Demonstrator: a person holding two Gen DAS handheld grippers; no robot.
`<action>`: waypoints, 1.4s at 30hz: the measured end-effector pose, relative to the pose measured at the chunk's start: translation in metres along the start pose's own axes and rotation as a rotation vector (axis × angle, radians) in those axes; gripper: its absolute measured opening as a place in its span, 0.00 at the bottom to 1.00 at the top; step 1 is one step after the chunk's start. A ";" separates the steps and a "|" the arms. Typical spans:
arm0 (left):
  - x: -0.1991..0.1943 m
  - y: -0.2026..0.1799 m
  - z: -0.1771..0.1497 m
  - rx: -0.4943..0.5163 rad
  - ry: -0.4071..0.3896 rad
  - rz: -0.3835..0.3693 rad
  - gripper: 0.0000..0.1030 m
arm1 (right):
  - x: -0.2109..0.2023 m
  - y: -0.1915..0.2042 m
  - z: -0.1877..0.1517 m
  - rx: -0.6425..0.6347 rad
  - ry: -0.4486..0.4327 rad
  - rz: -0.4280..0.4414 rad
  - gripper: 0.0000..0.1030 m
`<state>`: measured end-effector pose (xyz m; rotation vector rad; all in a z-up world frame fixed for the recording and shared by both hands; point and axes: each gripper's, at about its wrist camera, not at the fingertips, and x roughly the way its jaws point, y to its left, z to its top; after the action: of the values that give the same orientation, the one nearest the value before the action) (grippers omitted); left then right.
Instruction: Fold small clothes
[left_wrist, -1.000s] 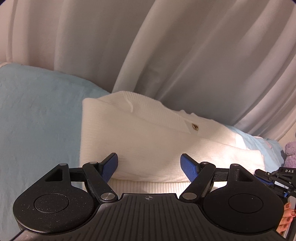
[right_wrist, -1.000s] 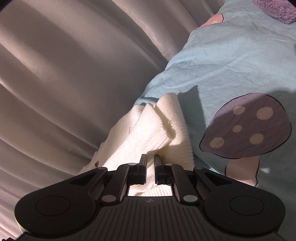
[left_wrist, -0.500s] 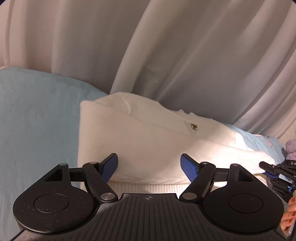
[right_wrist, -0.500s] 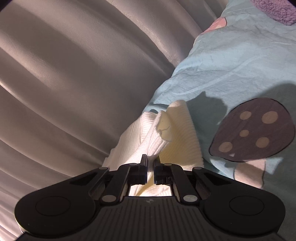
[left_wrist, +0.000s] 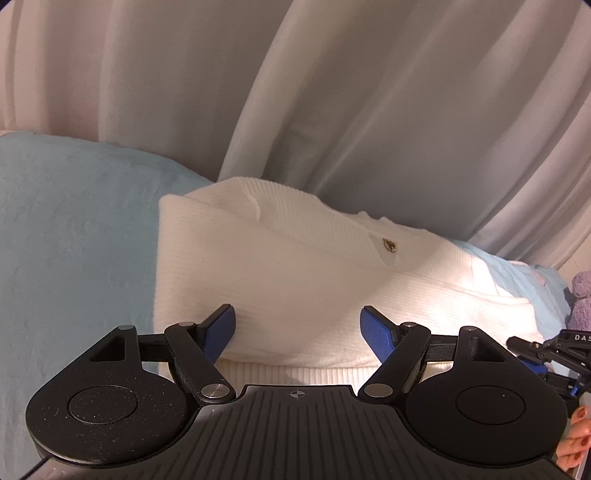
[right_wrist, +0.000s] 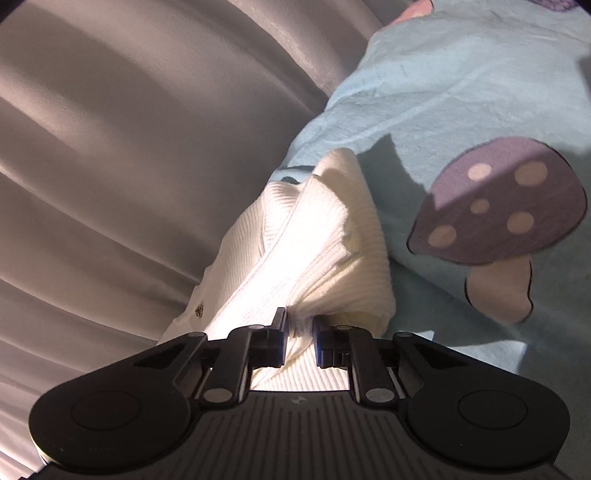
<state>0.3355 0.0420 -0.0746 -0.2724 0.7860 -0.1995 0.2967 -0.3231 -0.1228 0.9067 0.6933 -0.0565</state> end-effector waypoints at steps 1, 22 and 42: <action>0.001 0.000 0.000 0.004 0.001 0.001 0.78 | 0.000 0.003 0.003 -0.023 -0.015 -0.013 0.11; -0.026 0.001 -0.021 0.135 -0.002 0.066 0.80 | -0.068 -0.002 -0.034 -0.325 0.071 -0.029 0.30; -0.193 0.029 -0.168 -0.099 0.296 0.056 0.79 | -0.230 -0.091 -0.146 -0.358 0.380 0.085 0.42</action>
<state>0.0834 0.0946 -0.0681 -0.3180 1.0977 -0.1494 0.0100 -0.3266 -0.1155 0.6035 0.9793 0.3146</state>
